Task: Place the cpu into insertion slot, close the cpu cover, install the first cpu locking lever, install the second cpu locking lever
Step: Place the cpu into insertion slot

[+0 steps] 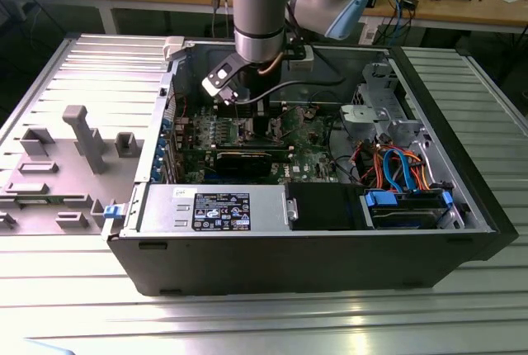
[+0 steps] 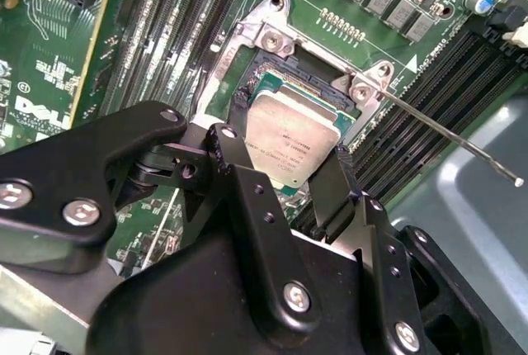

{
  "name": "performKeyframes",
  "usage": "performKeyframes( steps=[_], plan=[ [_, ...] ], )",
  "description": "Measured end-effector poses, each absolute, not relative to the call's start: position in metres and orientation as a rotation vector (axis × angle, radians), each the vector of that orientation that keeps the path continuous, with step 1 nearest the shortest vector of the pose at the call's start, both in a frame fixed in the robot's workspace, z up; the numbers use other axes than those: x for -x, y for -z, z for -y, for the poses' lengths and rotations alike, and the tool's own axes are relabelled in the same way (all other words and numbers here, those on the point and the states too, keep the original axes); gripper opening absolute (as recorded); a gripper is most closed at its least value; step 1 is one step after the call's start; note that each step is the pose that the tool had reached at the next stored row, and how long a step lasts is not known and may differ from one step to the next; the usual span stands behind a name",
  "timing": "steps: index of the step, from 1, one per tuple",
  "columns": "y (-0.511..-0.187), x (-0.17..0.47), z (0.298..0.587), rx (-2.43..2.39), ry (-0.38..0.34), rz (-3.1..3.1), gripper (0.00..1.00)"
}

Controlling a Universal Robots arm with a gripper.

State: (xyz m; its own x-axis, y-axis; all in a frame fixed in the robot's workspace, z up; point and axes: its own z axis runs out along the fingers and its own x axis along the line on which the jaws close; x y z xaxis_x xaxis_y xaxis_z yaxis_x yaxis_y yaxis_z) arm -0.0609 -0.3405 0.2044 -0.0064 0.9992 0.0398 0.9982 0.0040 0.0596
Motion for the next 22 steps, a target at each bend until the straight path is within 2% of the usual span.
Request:
performKeyframes(
  steps=[22],
  plan=[
    [-0.1977, 0.0610, 0.3404, -2.201, -0.099, -2.212, 0.56]
  ],
)
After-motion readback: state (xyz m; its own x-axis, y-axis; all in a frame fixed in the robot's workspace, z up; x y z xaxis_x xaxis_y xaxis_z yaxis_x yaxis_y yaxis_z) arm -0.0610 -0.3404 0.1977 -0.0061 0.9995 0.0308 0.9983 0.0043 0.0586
